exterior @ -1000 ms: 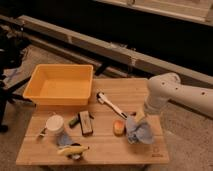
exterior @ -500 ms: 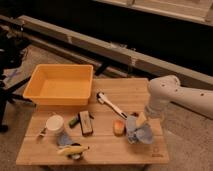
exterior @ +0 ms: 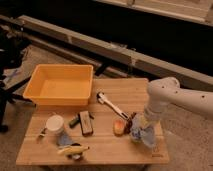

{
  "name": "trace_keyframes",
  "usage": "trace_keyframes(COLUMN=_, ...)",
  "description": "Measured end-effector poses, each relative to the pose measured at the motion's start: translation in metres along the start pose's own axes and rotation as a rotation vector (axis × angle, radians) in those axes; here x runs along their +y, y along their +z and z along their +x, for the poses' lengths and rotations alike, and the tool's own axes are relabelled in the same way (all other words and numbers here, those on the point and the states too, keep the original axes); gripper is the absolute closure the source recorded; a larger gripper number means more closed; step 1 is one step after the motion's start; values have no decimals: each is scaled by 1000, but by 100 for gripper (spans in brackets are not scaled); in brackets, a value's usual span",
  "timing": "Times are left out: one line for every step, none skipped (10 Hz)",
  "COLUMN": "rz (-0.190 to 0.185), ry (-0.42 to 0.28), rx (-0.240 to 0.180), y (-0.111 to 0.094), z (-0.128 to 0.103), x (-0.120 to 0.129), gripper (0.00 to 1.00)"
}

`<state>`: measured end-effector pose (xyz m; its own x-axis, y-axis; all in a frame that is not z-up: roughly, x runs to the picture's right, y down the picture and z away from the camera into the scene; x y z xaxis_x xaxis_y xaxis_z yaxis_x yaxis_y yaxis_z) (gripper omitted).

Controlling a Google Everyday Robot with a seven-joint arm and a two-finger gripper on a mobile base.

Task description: Wipe table surface with towel

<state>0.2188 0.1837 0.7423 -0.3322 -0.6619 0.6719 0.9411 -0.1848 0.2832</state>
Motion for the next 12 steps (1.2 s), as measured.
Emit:
trace_keyframes(rz=4, ry=-10, rx=11, y=-6, z=0, x=-3, gripper=80)
trace_keyframes(rz=7, ry=-19, rx=26, y=-14, z=1, x=-5, gripper=88)
trace_keyframes(rz=12, ry=-32, rx=49, y=-28, z=3, x=-9, gripper=98)
trace_keyframes(rz=13, ry=-46, rx=68, y=-40, z=5, x=-12, gripper=100)
trace_keyframes(rz=12, ry=-59, rx=85, y=-50, z=7, x=-16, gripper=100)
trace_keyframes(rz=5, ry=-74, rx=105, y=-60, z=13, x=-20, gripper=100)
trace_keyframes(rz=-4, ry=-89, rx=130, y=-68, z=28, x=-23, gripper=100)
trace_keyframes(rz=-10, ry=-100, rx=149, y=-73, z=44, x=-24, gripper=100)
trace_keyframes(rz=-21, ry=-108, rx=162, y=-76, z=62, x=-22, gripper=100)
trace_keyframes(rz=-31, ry=-117, rx=176, y=-82, z=84, x=-21, gripper=100)
trace_keyframes(rz=-42, ry=-124, rx=188, y=-87, z=102, x=-19, gripper=100)
trace_keyframes(rz=-52, ry=-132, rx=199, y=-92, z=117, x=-18, gripper=100)
